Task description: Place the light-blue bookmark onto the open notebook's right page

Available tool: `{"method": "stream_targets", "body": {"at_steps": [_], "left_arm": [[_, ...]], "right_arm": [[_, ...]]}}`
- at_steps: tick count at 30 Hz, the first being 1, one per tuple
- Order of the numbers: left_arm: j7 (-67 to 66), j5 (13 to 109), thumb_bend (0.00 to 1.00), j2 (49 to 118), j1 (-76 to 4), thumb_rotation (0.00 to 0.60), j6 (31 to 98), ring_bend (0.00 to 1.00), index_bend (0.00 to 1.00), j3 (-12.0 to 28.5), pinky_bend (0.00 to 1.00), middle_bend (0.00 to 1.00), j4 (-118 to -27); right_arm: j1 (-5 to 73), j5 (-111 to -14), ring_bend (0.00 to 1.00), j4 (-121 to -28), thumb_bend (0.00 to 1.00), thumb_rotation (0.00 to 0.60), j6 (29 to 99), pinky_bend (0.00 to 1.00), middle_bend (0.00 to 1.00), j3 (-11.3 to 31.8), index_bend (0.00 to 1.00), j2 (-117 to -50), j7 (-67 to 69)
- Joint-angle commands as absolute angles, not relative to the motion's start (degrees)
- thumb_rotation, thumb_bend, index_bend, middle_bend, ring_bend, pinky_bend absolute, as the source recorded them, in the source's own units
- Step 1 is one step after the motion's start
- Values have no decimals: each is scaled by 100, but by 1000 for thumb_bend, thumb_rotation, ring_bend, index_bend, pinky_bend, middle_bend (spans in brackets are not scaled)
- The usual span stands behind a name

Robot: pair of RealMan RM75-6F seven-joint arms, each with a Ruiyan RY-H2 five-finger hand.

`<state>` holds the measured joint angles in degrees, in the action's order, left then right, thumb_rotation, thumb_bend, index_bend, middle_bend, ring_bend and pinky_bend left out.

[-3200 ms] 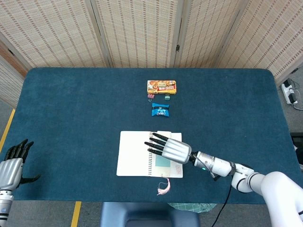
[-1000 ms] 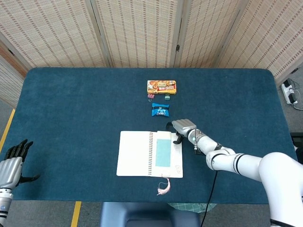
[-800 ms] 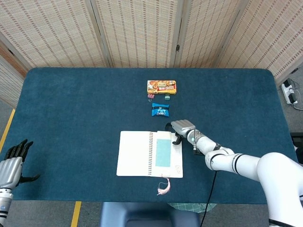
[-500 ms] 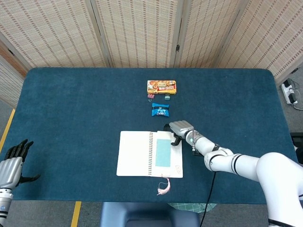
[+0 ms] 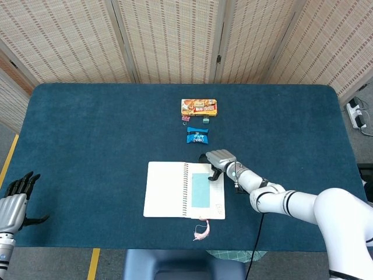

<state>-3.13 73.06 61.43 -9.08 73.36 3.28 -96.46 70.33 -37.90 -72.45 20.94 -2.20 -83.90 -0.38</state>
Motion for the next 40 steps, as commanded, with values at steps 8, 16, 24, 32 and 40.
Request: {"method": "stream_targets", "body": {"at_steps": [8,16,24,32,40], "left_arm": [[-353,7293,105,6150,-923,600,7312,0,26,325,0,0,-9635],[-300,7531,104,6148,-873,600,7488,0,29,287,0,0,-9606],[-524,7766,108,6219,-853,600,7615,0,37,201,0,0,-9605],[-814,8191,110,6306,-842,600,7768,0,53,48,0,0,-9743],[-889,8640,109,6462,-785,600,7997,0,32,-87,0,0,-9735]], "right_arm": [[6613,-4300,1000,-7789,331,592,2738,1000,1000,16,203,-7952,94],[4886,-6225,426,-9108,38,600,5896,586,367,-272,0,-7230,-308],[2881,-7265,46,-9303,0,600,8613,288,0,-934,0,-6930,-521],[1154,-7986,0,-8407,0,600,10442,0,0,-1210,0,-6939,98],[483,-8420,0,-8375,0,600,10973,0,0,-1130,0,-6758,15]]}}
